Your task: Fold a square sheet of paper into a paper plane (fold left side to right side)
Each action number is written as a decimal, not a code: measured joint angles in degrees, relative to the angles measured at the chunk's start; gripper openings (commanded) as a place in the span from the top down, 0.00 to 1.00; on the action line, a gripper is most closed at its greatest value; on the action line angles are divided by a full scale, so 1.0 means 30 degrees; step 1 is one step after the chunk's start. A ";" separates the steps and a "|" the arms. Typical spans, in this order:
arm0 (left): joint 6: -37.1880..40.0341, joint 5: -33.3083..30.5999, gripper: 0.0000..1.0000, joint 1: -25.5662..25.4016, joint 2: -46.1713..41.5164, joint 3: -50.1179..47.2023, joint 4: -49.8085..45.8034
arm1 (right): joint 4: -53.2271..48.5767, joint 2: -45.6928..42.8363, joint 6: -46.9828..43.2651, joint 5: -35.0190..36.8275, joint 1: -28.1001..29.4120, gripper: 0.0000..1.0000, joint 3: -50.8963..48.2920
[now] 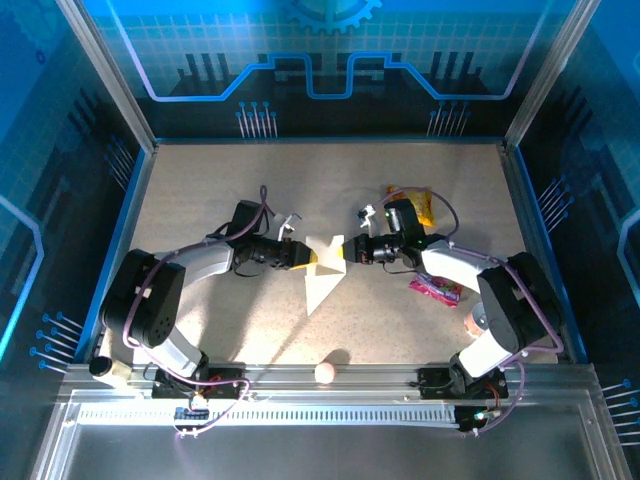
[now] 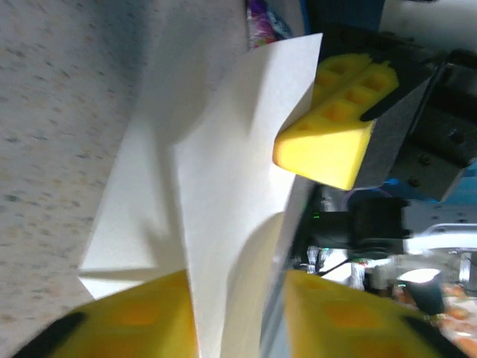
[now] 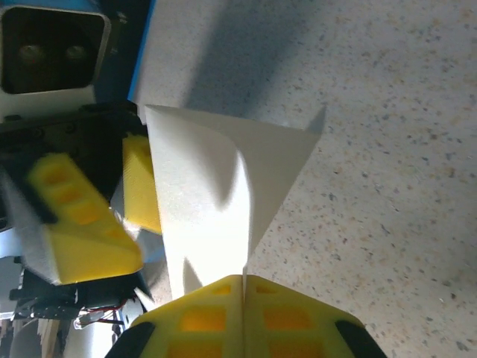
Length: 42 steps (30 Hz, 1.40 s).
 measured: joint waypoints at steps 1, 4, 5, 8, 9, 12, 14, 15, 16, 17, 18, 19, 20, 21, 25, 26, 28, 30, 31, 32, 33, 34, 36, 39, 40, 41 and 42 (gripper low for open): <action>0.0051 -0.0452 0.49 0.0015 0.0000 0.0066 -0.0175 | -0.0284 0.0233 -0.0029 0.0168 0.0000 1.00 0.0153; 0.0313 -0.1974 0.48 0.0248 -0.0007 0.0219 -0.0656 | -0.1188 0.1195 0.0000 0.0707 0.0000 1.00 0.0488; 0.0372 -0.2499 0.48 0.0342 -0.0029 0.0291 -0.0874 | -0.1501 0.1537 0.0000 0.0874 0.0000 1.00 0.0510; 0.0576 -0.4197 0.48 0.0488 -0.0794 0.0357 -0.1763 | -0.2601 0.2375 0.0219 0.1435 0.0000 1.00 0.0525; 0.0743 -0.4750 0.48 0.0488 -0.1384 0.0357 -0.2142 | -0.3002 0.2543 0.0393 0.1647 0.0000 1.00 0.0525; 0.1348 -0.6390 0.46 0.0109 -0.3577 0.0357 -0.3184 | -0.3432 0.2557 0.1166 0.1872 0.0000 1.00 0.0532; 0.2040 -0.7861 0.44 -0.1013 -0.5078 0.0364 -0.3949 | -0.3599 0.2557 0.1734 0.2025 0.0000 1.00 0.0605; 0.2346 -0.8619 0.43 -0.1858 -0.5625 0.0364 -0.4313 | -0.3723 0.2557 0.1982 0.2106 0.0000 1.00 0.0692; 0.2645 -0.9377 0.43 -0.2856 -0.6025 0.0372 -0.4663 | -0.4051 0.2557 0.2208 0.2208 0.0000 1.00 0.0896; 0.2885 -1.0112 0.43 -0.3912 -0.6266 0.0372 -0.5005 | -0.4357 0.2557 0.2412 0.2288 0.0000 1.00 0.1195; 0.3060 -1.0754 0.42 -0.4911 -0.6339 0.0372 -0.5297 | -0.4612 0.2557 0.2601 0.2361 0.0000 1.00 0.1523; 0.3242 -1.1336 0.42 -0.5792 -0.6324 0.0372 -0.5617 | -0.4809 0.2557 0.2798 0.2404 0.0000 1.00 0.1858; 0.3366 -1.1985 0.42 -0.6630 -0.6229 0.0372 -0.6011 | -0.4940 0.2557 0.3024 0.2477 0.0000 1.00 0.2164; 0.3439 -1.2641 0.42 -0.7293 -0.6084 0.0393 -0.6411 | -0.4969 0.2557 0.3235 0.2535 0.0000 1.00 0.2375; 0.3847 -1.4899 0.42 -0.9092 -0.4991 0.0860 -0.7599 | -0.5034 0.2579 0.4116 0.2769 0.0007 1.00 0.2652; 0.3920 -1.5460 0.42 -0.9479 -0.4634 0.1064 -0.7847 | -0.5129 0.2630 0.4306 0.2798 0.0007 1.00 0.2681; 0.4116 -1.6400 0.41 -1.0091 -0.4007 0.1464 -0.8233 | -0.5333 0.2820 0.4590 0.2863 0.0022 1.00 0.2820; 0.4386 -1.7209 0.41 -1.0673 -0.3300 0.2011 -0.8663 | -0.5559 0.2994 0.4801 0.2994 0.0051 1.00 0.2973; 0.4503 -1.7515 0.41 -1.0907 -0.2973 0.2259 -0.8816 | -0.5646 0.3060 0.4932 0.3082 0.0073 1.00 0.3038; 0.4699 -1.7879 0.41 -1.1162 -0.2608 0.2499 -0.8918 | -0.5734 0.3089 0.5027 0.3191 0.0131 1.00 0.3118; 0.4794 -1.8163 0.41 -1.1358 -0.2353 0.2637 -0.8983 | -0.5778 0.3096 0.5093 0.3228 0.0160 1.00 0.3162; 0.4867 -1.8418 0.41 -1.1533 -0.2127 0.2747 -0.9078 | -0.5843 0.3104 0.5166 0.3279 0.0226 1.00 0.3228; 0.5020 -1.8943 0.41 -1.1854 -0.1654 0.2936 -0.9282 | -0.5974 0.3104 0.5297 0.3351 0.0306 1.00 0.3373; 0.5362 -1.9715 0.41 -1.2145 -0.0976 0.3235 -0.9602 | -0.5974 0.3104 0.5450 0.3381 0.0372 1.00 0.3497; 0.5442 -1.9926 0.41 -1.2196 -0.0758 0.3351 -0.9683 | -0.6011 0.3104 0.5515 0.3417 0.0401 1.00 0.3512; 0.5581 -2.0196 0.41 -1.2254 -0.0474 0.3504 -0.9741 | -0.6062 0.3104 0.5566 0.3424 0.0430 1.00 0.3526; 0.5719 -2.0451 0.41 -1.2305 -0.0270 0.3599 -0.9741 | -0.6113 0.3104 0.5581 0.3424 0.0444 1.00 0.3541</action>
